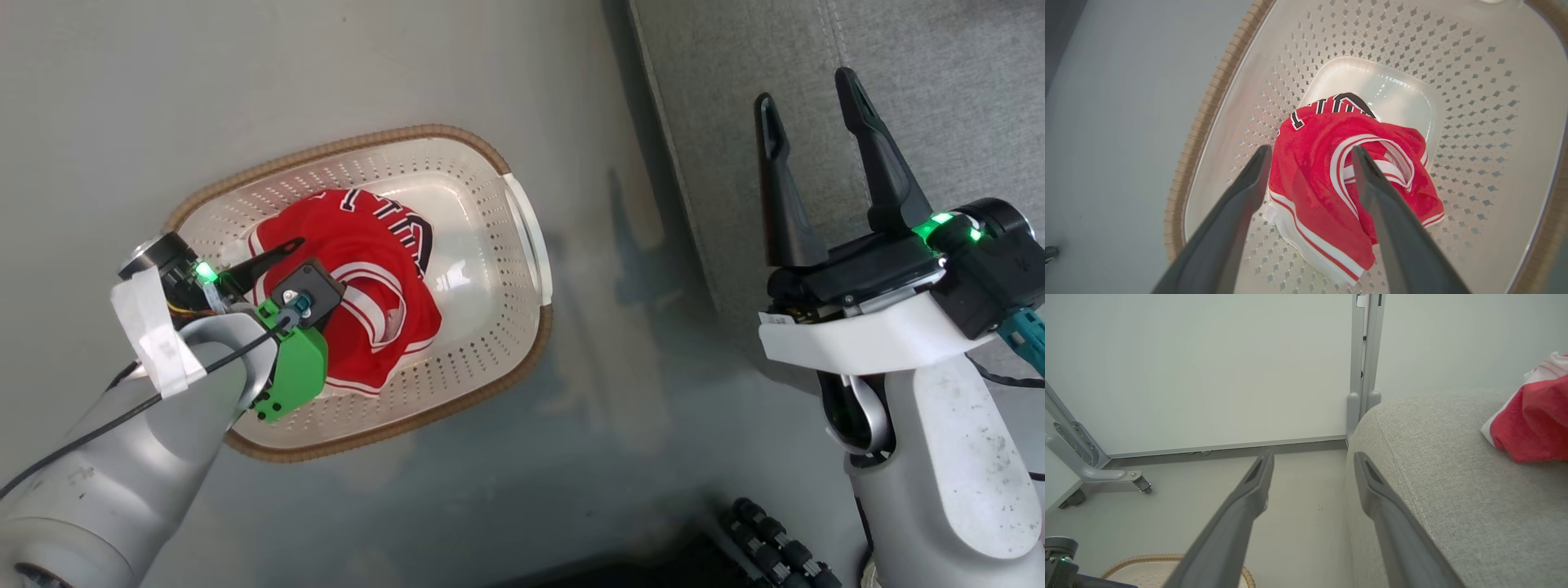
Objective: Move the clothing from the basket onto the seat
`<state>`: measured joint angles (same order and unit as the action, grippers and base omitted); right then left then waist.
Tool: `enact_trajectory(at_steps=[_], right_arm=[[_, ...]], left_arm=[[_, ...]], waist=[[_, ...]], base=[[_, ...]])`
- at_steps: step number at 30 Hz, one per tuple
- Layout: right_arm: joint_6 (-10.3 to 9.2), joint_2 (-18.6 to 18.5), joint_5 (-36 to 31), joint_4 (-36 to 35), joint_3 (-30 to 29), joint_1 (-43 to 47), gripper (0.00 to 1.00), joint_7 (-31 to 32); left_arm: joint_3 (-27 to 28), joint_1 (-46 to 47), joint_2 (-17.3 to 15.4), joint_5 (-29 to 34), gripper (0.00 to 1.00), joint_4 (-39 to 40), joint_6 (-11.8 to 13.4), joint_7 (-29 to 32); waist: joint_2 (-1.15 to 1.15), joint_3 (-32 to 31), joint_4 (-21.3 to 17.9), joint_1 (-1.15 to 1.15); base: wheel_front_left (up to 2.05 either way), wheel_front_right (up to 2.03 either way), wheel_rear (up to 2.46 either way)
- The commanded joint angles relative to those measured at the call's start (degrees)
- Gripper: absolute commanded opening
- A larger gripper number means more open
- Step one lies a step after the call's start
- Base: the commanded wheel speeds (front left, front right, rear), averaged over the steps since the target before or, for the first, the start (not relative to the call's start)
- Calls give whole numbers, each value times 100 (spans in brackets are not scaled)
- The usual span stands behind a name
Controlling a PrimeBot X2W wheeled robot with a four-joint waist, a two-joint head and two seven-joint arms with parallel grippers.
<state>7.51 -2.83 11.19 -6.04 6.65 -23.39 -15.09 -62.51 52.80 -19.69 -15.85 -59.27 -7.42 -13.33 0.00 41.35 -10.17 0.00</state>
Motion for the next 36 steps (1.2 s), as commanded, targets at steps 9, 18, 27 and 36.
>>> enact_trajectory(at_steps=[9,18,27,36], right_arm=[[-4,-12,40,-132,-17,-211,100,-11],[-4,-13,-29,-262,-2,-314,100,-11],[-4,-12,-119,-400,-10,-322,100,-11],[-4,-12,-213,-523,-33,-342,100,-11]], left_arm=[[-763,616,117,-154,100,-719,1,515],[-1021,923,155,-24,100,-1081,1,1011],[-1078,1126,246,400,100,-1322,1,1810],[-1087,1184,249,494,100,-1409,1,2243]], waist=[[0,716,-117,0],[0,1050,-121,0],[0,1256,-100,0],[0,1454,-97,0]], base=[[0,0,0],[0,0,0],[0,0,0],[0,0,0]])
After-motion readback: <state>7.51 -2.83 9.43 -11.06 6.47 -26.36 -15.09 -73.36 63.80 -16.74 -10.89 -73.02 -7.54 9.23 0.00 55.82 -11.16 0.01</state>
